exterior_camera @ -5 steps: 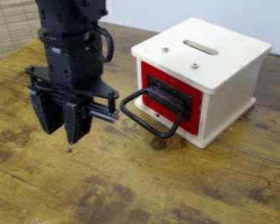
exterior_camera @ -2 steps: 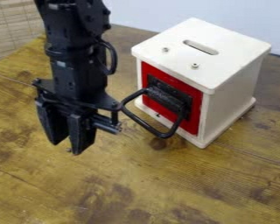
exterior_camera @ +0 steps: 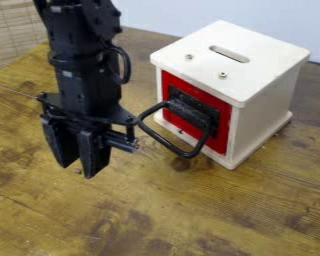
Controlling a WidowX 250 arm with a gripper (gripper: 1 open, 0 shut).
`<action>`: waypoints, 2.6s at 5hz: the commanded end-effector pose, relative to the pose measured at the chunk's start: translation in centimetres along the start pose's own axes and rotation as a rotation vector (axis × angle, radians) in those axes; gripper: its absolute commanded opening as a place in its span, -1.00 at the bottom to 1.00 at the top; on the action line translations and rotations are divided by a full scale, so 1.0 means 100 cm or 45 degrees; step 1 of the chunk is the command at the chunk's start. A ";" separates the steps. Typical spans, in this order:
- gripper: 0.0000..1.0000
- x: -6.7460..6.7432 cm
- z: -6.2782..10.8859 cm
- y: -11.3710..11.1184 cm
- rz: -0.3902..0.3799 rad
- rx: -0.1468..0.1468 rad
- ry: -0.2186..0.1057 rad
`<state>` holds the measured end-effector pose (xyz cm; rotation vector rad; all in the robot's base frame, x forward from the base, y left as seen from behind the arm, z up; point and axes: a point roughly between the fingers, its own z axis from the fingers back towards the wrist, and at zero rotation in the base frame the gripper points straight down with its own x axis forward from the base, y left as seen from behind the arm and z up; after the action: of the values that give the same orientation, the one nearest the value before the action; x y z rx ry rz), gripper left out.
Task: Close the drawer
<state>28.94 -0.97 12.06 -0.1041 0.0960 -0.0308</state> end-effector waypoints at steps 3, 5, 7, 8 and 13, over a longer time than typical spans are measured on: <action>-1.00 0.006 0.040 0.006 0.028 -0.004 -0.105; -1.00 0.003 0.047 -0.002 0.012 0.069 -0.107; -1.00 0.006 0.039 -0.009 -0.003 0.146 -0.103; -1.00 0.010 0.030 -0.007 0.004 0.162 -0.111; -1.00 0.016 0.009 0.027 0.099 0.046 -0.124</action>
<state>30.57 1.27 11.58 -0.0670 0.0370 0.0372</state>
